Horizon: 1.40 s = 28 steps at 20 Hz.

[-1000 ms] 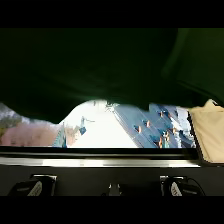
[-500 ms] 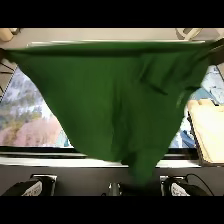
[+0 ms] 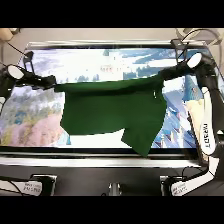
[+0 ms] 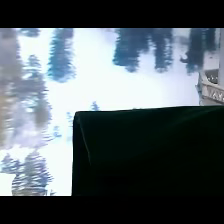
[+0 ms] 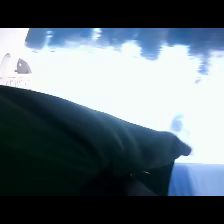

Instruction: Fold the shirts.

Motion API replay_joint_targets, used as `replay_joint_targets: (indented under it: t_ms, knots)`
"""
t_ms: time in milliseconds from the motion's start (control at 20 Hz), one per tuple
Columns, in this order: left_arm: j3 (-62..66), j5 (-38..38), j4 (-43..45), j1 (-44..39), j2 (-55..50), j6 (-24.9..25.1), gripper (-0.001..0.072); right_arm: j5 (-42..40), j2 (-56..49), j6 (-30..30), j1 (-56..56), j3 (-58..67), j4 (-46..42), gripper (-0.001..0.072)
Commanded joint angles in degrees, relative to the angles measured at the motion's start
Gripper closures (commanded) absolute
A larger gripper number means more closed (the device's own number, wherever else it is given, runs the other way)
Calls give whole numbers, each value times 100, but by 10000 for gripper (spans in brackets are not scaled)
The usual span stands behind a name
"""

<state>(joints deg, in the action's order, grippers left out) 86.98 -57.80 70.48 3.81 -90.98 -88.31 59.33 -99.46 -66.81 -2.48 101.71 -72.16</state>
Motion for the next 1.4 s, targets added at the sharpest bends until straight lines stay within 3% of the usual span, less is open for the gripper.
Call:
replay_joint_targets:
  t_ms: [0, 50, 150, 250, 300, 450, 550, 600, 700, 1000, 1050, 1100, 1200, 1250, 1350]
  knots:
    - [48, -326, -555, 2, -361, -33, 405, 157, -234, -138, -9, 70, 302, 345]
    - [190, -791, -542, 116, -363, 39, 152, 455, -125, 177, -149, 149, 293, 273]
    - [369, -2122, -535, 463, -348, 391, 170, 1322, 160, 675, -603, 173, 31, 273]
    - [33, -3045, -448, 769, -184, 439, 274, 2577, 245, 789, -1163, 140, -214, 302]
    - [-461, -3034, -428, 863, 72, 470, 315, 3032, 247, 870, -1401, -22, -201, 315]
    - [-2450, -2282, -575, 876, 1027, 811, 299, 3552, 422, 1119, -1683, -1196, -170, 334]
    - [-3547, -1799, -933, 859, 1440, 1126, 177, 3097, 658, 1268, -1670, -2076, 17, 325]
    - [-3842, -1655, -1123, 859, 1488, 1237, 174, 2892, 743, 1270, -1670, -2409, 162, 295]
    - [-4164, -1432, -1362, 791, 1447, 1255, 175, 2745, 791, 1355, -1670, -2778, 293, 247]
    - [-4253, -562, -1379, 236, 1303, 966, 209, 2332, 791, 1523, -1670, -3314, 527, 243]
    - [-4253, -490, -1379, 181, 1250, 922, 310, 2210, 791, 1526, -1665, -3429, 699, 242]
    - [-4253, -463, -1377, 136, 1196, 927, 516, 2090, 791, 1567, -1661, -3543, 861, 239]
    - [-4251, -450, -1377, 122, 1143, 927, 599, 1792, 789, 1639, -1655, -3834, 1161, 224]
    - [-4249, -452, -1377, 127, 1154, 949, 686, 1628, 785, 1650, -1655, -3963, 1226, 224]
    - [-4236, -452, -1373, 127, 1200, 1045, 685, 1370, 763, 1652, -1652, -4140, 1539, 226]
